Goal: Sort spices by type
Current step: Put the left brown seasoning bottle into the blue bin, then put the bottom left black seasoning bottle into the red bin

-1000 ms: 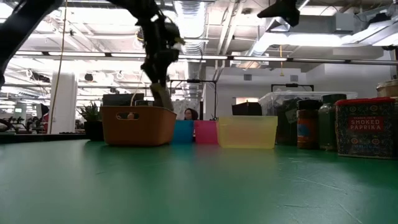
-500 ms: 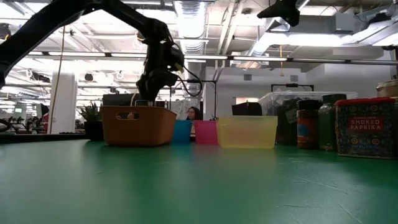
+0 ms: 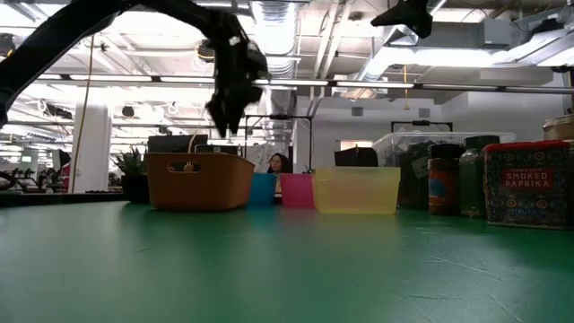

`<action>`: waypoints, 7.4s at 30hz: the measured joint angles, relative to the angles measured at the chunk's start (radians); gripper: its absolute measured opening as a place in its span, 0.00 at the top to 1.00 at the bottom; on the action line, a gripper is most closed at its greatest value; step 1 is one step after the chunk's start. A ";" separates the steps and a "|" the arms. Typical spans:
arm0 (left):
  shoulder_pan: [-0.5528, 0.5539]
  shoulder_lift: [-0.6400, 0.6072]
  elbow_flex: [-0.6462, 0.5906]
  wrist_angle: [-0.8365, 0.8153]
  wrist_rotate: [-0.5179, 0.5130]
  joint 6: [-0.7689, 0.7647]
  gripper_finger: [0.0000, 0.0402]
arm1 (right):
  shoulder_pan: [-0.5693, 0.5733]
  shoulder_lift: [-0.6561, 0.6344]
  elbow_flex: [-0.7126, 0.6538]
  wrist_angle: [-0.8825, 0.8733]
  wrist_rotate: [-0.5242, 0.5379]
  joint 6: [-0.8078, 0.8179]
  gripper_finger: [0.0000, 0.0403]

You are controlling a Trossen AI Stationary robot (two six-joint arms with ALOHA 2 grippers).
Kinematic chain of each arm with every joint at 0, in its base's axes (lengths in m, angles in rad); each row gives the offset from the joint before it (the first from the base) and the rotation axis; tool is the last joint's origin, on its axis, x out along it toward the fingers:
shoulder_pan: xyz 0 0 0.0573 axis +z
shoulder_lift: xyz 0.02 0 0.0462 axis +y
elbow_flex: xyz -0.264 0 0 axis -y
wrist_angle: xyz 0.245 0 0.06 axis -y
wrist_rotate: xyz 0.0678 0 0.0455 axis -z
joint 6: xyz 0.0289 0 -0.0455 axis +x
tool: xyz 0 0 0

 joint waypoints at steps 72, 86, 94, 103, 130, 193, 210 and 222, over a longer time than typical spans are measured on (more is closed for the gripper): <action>-1.465 -0.897 -1.217 0.115 0.168 -0.914 0.13 | -0.001 0.000 0.001 -0.011 0.012 -0.118 0.30; -1.466 -0.900 -1.217 0.163 0.187 -0.751 0.13 | -0.002 0.000 0.001 -0.011 0.040 -0.115 0.30; -1.490 -0.900 -1.240 0.180 0.220 -0.727 0.15 | -0.002 0.000 0.001 -0.010 0.044 -0.115 0.30; -1.492 -0.900 -1.297 0.199 0.231 -0.750 0.22 | -0.003 0.000 0.001 -0.010 0.045 -0.115 0.30; -1.429 -0.903 -1.284 0.175 0.147 -0.813 0.52 | -0.003 0.000 0.001 -0.006 0.049 -0.108 0.30; -0.204 0.102 -0.049 0.582 0.157 -0.366 0.50 | 0.102 0.001 -0.006 -0.378 0.100 0.297 0.30; -0.190 0.240 0.163 0.403 0.186 -0.362 0.50 | 0.102 0.001 -0.006 -0.366 0.124 0.329 0.30; -0.194 0.242 0.163 0.313 0.142 -0.304 0.50 | 0.105 0.001 -0.006 -0.362 0.147 0.331 0.30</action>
